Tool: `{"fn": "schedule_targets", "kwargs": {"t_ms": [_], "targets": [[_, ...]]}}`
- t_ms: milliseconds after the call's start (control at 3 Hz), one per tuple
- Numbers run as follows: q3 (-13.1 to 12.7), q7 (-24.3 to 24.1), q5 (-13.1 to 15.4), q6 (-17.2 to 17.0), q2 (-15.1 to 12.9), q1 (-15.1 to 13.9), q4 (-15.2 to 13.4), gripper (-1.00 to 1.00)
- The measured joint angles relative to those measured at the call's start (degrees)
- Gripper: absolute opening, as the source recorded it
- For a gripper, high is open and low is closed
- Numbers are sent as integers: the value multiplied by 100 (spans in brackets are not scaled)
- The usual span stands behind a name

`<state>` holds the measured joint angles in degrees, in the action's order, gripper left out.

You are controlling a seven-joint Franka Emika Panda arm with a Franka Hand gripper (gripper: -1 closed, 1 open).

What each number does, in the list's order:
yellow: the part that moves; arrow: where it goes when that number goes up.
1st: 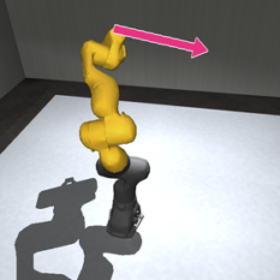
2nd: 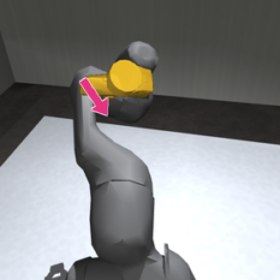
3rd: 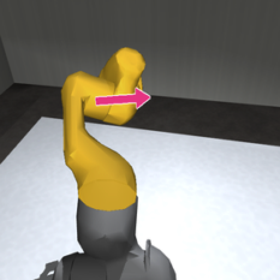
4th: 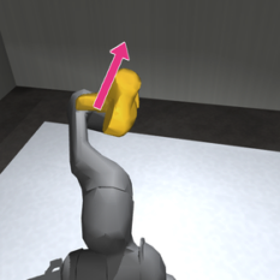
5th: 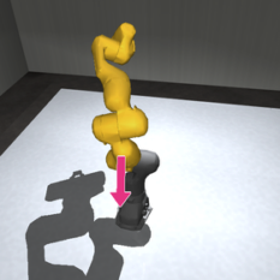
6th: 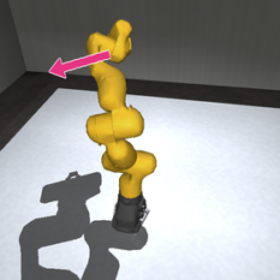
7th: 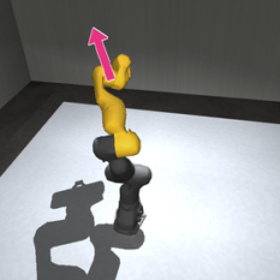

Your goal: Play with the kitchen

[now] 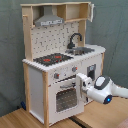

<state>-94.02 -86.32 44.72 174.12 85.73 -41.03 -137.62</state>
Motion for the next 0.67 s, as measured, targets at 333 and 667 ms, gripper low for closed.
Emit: {"fn": "schedule_targets", "kwargs": {"t_ms": [333, 667], "targets": [[-120, -87, -14, -501, -90, 266, 0, -100], [-244, -123, -101, -993, -160, 584, 12, -100]]}}
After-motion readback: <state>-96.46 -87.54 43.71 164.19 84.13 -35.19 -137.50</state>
